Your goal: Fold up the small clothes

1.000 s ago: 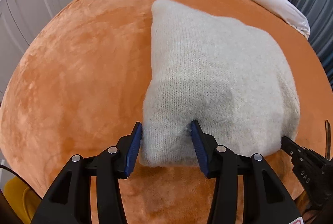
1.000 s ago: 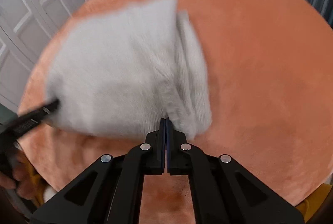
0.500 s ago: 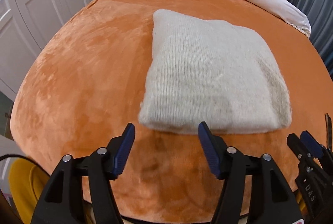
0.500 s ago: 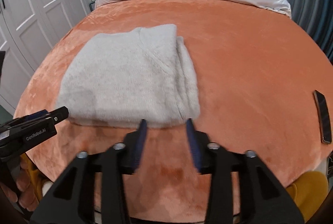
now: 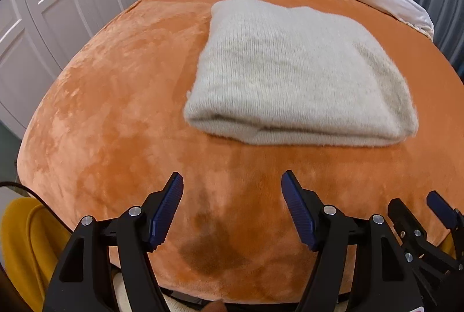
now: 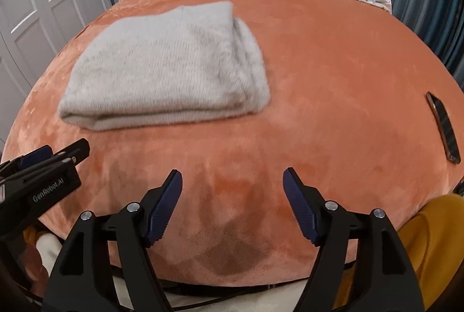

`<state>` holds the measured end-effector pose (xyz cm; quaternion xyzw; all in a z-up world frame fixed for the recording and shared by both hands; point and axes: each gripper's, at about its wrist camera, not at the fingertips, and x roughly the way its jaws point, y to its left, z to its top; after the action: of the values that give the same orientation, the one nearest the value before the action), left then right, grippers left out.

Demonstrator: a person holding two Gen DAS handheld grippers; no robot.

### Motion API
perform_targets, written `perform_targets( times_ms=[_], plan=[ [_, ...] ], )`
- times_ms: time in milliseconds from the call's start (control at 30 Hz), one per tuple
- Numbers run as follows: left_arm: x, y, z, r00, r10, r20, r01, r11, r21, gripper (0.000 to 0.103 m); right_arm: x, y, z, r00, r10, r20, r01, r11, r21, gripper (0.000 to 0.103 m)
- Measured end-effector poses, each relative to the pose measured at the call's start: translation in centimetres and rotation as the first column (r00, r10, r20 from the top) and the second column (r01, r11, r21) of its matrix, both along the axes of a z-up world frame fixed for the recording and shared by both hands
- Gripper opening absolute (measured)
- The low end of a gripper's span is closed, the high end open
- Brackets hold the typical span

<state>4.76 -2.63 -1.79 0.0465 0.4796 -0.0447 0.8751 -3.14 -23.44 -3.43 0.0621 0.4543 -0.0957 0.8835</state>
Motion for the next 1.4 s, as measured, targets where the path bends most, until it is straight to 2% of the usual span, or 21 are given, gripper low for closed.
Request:
perform_targets(
  times_ms=[233,300,567,967,1400],
  plan=[
    [-0.8,0.4,-2.3,1.000,0.007,0.003,-0.007,1.000,0.002,0.070,0.0,-0.3,-1.6,0.999,-0.027,-0.022,0.027,0.999,0.016,0.076],
    [-1.1,0.2,-2.3,1.000,0.002,0.019,-0.002,1.000,0.008,0.074,0.0,-0.3,-1.8,0.999,-0.026,-0.022,0.026,1.000,0.013,0.077],
    [-1.3,-0.2,-2.8,0.999,0.004,0.039,-0.005,1.000,0.013,0.079,-0.2,0.6,-2.7,1.000,0.006,-0.019,-0.006,1.000,-0.030,0.089],
    [-0.8,0.2,-3.2,0.999,0.022,0.038,-0.023,1.000,0.007,0.085,-0.6,0.6,-3.1,1.000,-0.001,-0.004,0.001,0.999,-0.034,0.093],
    [-0.5,0.5,-3.4,0.999,0.025,0.040,-0.025,1.000,0.008,0.086,-0.9,0.0,-3.5,1.000,-0.002,0.006,0.002,0.999,-0.034,0.095]
  ],
)
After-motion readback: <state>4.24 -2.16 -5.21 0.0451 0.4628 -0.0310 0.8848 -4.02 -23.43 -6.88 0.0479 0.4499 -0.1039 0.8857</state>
